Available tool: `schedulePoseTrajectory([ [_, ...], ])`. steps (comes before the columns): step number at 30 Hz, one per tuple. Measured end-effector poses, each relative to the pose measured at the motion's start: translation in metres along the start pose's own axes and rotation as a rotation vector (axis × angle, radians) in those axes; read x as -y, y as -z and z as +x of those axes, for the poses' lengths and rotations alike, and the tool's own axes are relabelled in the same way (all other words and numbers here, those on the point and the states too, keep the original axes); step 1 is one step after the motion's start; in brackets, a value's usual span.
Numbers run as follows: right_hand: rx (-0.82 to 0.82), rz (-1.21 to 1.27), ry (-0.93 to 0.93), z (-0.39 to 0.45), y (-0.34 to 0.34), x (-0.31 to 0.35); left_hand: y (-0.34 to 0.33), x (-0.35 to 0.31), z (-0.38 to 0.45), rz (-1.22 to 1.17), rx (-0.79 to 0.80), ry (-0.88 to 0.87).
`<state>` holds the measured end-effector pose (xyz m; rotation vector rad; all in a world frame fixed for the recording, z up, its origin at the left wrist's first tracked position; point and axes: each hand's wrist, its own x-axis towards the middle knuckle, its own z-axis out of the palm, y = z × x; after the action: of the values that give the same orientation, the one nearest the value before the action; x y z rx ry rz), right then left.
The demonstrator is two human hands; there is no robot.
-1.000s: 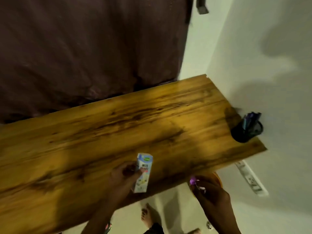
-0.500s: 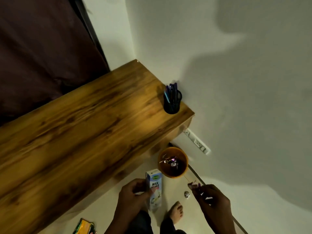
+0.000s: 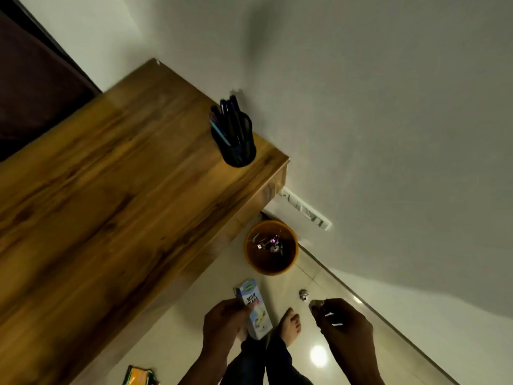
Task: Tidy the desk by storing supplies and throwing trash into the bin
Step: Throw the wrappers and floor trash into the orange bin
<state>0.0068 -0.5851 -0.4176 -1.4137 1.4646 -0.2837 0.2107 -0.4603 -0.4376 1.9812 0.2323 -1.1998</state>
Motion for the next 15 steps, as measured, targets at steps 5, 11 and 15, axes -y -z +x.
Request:
schedulePoseTrajectory([
  [5, 0.019, 0.036, -0.029, 0.050, -0.047, -0.033, -0.028, 0.018, 0.076, 0.019, -0.042, -0.032],
  [11, 0.012, 0.072, -0.095, 0.117, -0.104, -0.084, -0.055, 0.045, 0.177, -0.007, -0.099, 0.029],
  [15, -0.058, 0.079, -0.112, 0.162, -0.136, -0.114, -0.075, 0.058, 0.239, -0.053, -0.117, 0.049],
])
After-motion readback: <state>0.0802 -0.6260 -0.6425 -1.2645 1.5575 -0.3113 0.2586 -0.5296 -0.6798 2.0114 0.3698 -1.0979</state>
